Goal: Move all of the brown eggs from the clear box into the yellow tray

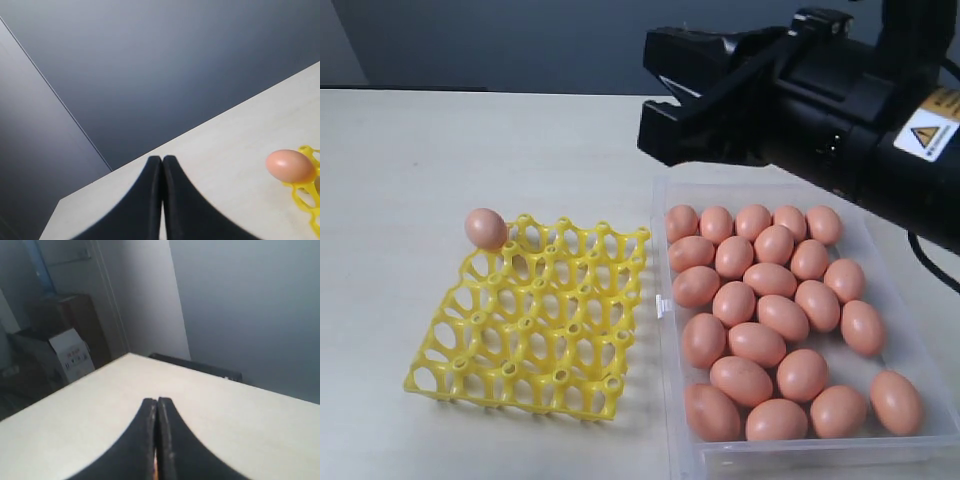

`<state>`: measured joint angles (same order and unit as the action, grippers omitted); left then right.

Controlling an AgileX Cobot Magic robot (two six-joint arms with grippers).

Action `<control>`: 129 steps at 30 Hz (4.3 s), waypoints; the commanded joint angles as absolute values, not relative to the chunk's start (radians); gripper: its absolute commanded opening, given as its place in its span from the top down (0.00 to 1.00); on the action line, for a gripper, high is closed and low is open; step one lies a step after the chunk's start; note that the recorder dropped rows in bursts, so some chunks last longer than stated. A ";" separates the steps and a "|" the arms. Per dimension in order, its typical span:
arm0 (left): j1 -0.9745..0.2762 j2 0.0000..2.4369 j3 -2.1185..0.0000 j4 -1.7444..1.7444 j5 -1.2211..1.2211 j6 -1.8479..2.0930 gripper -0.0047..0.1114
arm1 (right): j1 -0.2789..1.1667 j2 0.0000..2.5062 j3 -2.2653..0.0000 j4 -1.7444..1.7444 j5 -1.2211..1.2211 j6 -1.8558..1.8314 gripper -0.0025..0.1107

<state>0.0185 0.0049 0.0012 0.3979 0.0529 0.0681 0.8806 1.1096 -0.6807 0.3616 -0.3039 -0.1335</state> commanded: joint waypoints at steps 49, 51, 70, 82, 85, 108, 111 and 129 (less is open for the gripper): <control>0.008 0.000 0.000 0.404 0.068 0.064 0.96 | 0.224 1.028 -0.794 0.870 0.406 -0.448 0.98; 0.008 0.000 0.000 0.404 0.065 0.064 0.96 | 0.224 1.028 -0.794 0.910 0.357 -0.448 0.98; 0.008 0.000 0.000 0.404 0.067 0.064 0.96 | 0.608 1.741 -1.365 0.702 0.838 -0.805 0.98; 0.008 0.000 0.000 0.404 0.067 0.064 0.96 | 0.792 2.180 -1.949 0.384 1.040 -0.559 0.94; 0.008 0.000 0.000 0.404 0.067 0.064 0.96 | 0.801 2.207 -2.020 0.395 1.025 -0.559 0.76; 0.008 0.000 0.000 0.404 0.067 0.064 0.96 | 0.813 2.390 -2.042 0.405 0.820 -0.447 0.47; 0.008 0.000 0.000 0.404 0.067 0.064 0.96 | 0.813 2.408 -2.042 0.413 0.818 -0.444 0.47; 0.008 0.000 0.000 0.404 0.067 0.064 0.96 | 0.815 2.365 -2.044 0.366 0.843 -0.414 0.96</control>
<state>0.0185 0.0049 0.0012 0.4015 0.0729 0.0681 0.8126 2.3934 -2.0370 0.3761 0.8470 -0.4133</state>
